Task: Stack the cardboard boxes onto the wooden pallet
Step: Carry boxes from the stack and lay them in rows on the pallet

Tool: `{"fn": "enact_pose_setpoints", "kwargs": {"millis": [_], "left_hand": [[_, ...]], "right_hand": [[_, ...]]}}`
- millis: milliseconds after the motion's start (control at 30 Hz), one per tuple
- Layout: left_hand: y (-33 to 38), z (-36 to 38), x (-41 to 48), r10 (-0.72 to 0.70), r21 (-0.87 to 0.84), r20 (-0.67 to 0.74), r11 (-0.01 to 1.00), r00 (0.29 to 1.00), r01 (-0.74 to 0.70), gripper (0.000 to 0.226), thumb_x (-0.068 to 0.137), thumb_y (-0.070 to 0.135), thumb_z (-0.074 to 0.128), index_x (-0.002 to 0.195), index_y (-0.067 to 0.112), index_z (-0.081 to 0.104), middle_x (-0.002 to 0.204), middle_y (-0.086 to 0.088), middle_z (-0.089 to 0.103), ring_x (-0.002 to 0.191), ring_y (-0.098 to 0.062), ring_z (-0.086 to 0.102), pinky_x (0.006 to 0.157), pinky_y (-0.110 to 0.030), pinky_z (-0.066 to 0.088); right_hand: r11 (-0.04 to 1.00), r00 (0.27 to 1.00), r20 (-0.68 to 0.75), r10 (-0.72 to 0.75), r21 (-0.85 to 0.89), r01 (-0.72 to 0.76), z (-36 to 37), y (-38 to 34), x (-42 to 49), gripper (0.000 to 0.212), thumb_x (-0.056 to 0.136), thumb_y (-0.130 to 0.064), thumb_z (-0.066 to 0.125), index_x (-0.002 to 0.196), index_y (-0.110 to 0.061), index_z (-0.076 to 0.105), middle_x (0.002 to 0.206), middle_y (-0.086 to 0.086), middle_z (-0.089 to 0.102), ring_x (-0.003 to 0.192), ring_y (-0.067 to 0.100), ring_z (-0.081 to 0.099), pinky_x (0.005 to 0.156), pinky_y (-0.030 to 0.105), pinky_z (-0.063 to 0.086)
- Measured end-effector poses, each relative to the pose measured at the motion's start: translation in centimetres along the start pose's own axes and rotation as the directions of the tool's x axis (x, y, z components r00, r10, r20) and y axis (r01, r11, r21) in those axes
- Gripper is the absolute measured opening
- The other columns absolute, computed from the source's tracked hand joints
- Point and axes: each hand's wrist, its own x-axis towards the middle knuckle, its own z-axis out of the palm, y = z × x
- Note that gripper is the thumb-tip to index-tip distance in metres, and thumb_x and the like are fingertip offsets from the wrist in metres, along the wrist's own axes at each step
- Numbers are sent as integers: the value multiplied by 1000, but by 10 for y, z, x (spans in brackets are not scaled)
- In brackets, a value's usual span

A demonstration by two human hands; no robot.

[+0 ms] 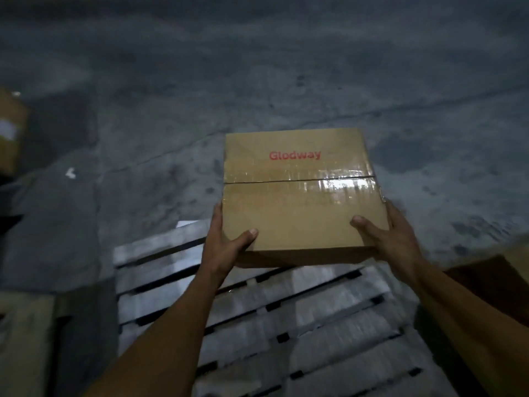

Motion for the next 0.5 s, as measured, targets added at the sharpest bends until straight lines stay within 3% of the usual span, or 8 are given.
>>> {"fn": "enact_pose_setpoints", "kwargs": {"millis": [100, 233, 333, 500], "left_hand": [[-43, -88, -1, -65, -20, -82, 998, 994, 64, 90, 76, 35, 87, 148, 43, 34, 136, 9, 58, 120, -14, 60, 101, -46, 52], [-102, -188, -5, -116, -1, -137, 993, 984, 117, 91, 77, 30, 85, 151, 38, 33, 139, 9, 55, 123, -14, 56, 104, -40, 49], [-146, -246, -9, -172, -18, -190, 985, 967, 172, 90, 76, 24, 85, 150, 32, 34, 137, 9, 53, 123, -14, 54, 105, -36, 47], [-227, -304, -11, -210, -8, -203, 977, 956, 213, 81, 80, 14, 82, 147, 29, 38, 137, 3, 56, 121, -12, 56, 80, -4, 46]], "right_hand": [[999, 997, 76, 7, -45, -4, 97, 8, -9, 49, 80, -41, 81, 124, -32, 61, 107, -14, 71, 96, 4, 69, 79, 27, 58], [999, 989, 140, 45, -35, -41, 212, 29, -33, 45, 81, -33, 81, 122, -28, 63, 106, -12, 71, 93, 5, 69, 65, 16, 56], [996, 980, 183, 83, -52, -75, 284, 52, -48, 50, 80, -34, 82, 125, -30, 60, 106, -12, 68, 94, 7, 66, 68, 25, 57], [992, 962, 251, 105, -94, -83, 370, 105, -62, 52, 80, -38, 80, 124, -39, 53, 105, -21, 60, 96, 1, 58, 84, 37, 56]]}}
